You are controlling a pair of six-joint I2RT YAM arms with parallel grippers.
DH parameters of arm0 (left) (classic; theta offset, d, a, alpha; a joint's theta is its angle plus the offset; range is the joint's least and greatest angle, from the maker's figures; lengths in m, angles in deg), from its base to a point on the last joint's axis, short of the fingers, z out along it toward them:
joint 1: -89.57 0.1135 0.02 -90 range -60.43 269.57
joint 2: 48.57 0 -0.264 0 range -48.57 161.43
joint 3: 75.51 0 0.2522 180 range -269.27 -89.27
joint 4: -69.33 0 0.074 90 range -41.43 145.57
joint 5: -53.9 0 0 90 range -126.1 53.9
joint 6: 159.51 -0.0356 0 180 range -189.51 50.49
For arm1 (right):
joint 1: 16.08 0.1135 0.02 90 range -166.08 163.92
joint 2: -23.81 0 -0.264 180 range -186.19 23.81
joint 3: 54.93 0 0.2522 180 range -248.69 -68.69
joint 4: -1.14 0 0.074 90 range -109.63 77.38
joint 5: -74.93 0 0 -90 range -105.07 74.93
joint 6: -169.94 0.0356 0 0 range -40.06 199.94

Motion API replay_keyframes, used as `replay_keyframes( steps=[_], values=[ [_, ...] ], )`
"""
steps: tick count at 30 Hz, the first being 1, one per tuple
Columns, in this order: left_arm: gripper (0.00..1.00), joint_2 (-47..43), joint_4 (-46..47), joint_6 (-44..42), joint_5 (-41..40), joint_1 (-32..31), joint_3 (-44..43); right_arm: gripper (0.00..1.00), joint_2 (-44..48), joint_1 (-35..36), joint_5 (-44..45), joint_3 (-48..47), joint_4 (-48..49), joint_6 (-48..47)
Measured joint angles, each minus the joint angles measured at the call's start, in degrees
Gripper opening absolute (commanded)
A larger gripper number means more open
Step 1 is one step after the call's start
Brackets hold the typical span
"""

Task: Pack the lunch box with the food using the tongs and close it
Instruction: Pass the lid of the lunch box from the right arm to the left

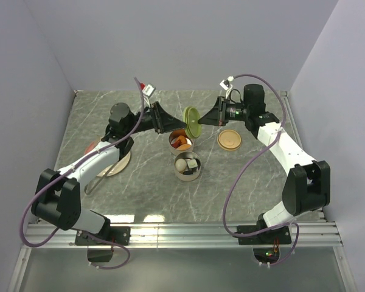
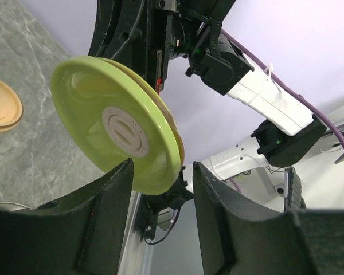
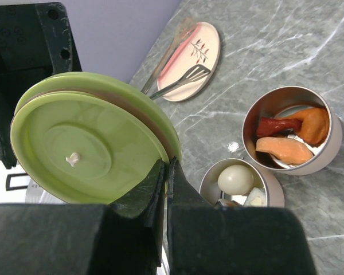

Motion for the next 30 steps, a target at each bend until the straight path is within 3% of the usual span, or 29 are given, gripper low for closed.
replay_keyframes(
  steps=[11, 24, 30],
  values=[
    [0.37, 0.6, 9.5, 6.0, 1.0, -0.5, 0.8, 0.00, 0.0, 0.5, -0.2, 0.0, -0.2, -0.6],
    [0.26, 0.6, 9.3, 6.9, 0.9, -0.5, 1.0, 0.00, 0.0, 0.9, -0.6, 0.0, -0.2, -0.9],
    [0.08, 0.6, 8.8, 6.9, 0.9, -0.5, 1.0, 0.00, 0.0, 1.3, -0.5, 0.0, -0.2, -1.1]
  ],
)
